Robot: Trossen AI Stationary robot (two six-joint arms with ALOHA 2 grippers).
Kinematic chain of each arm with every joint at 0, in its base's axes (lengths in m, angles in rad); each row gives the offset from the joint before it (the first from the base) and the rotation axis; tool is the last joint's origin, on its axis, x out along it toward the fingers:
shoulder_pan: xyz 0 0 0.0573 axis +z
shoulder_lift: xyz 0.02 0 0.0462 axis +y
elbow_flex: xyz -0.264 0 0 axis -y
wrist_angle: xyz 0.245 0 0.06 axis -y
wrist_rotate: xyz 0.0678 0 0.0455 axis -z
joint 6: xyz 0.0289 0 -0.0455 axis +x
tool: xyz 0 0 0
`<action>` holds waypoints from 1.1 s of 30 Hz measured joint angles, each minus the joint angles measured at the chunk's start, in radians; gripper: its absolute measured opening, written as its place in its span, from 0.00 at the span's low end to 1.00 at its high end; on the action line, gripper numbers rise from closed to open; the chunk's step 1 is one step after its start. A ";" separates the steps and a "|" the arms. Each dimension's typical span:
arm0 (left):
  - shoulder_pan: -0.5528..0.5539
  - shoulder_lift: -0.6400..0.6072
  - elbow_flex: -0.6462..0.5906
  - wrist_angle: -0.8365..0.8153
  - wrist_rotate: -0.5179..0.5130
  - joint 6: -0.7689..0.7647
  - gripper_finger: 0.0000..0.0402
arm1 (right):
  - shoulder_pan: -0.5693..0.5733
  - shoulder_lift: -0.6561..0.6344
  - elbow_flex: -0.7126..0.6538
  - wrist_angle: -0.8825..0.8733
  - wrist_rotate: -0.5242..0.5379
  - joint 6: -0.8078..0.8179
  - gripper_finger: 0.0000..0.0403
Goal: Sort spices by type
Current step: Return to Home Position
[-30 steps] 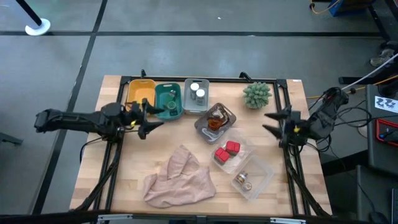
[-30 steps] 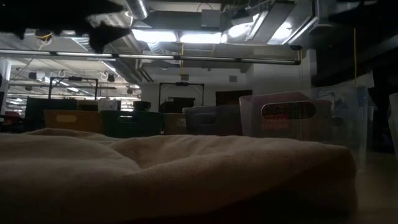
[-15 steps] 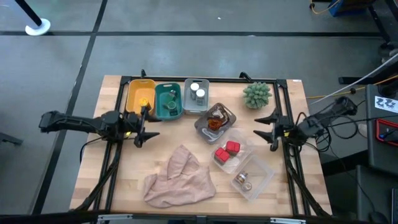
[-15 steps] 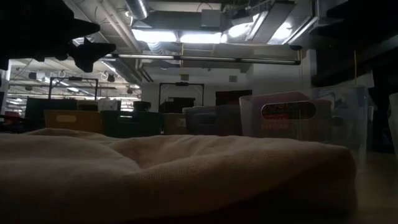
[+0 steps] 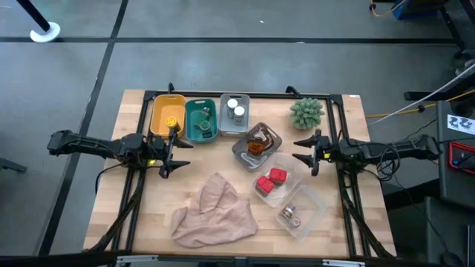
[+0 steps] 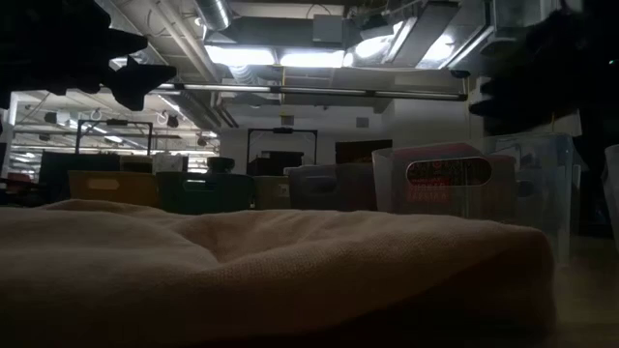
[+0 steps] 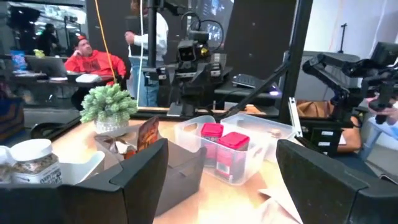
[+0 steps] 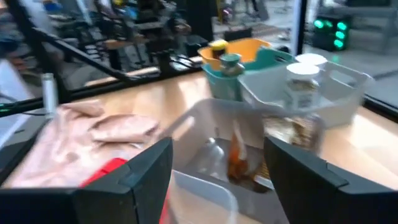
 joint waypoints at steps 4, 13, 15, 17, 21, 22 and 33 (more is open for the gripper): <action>0.000 0.000 0.000 0.000 0.000 0.001 0.71 | -0.074 -0.020 0.000 -0.060 -0.049 0.001 0.62; 0.000 0.000 0.000 0.001 0.000 -0.004 0.71 | -0.124 -0.208 0.000 -0.356 -0.075 0.017 0.62; 0.000 0.000 0.000 0.001 0.000 -0.009 0.71 | -0.125 -0.258 0.000 -0.407 -0.077 0.017 0.62; 0.000 0.000 0.000 0.002 -0.001 -0.018 0.71 | -0.125 -0.313 0.000 -0.449 -0.076 0.017 0.62; 0.000 0.000 0.000 0.002 -0.001 -0.023 0.71 | -0.125 -0.348 -0.017 -0.424 -0.076 -0.007 0.62; 0.000 0.001 0.000 0.002 -0.001 -0.022 0.71 | -0.125 -0.349 -0.027 -0.412 -0.077 -0.016 0.62; 0.000 0.002 0.000 -0.092 -0.001 -0.018 0.71 | -0.125 -0.348 -0.094 -0.151 -0.212 -0.073 0.62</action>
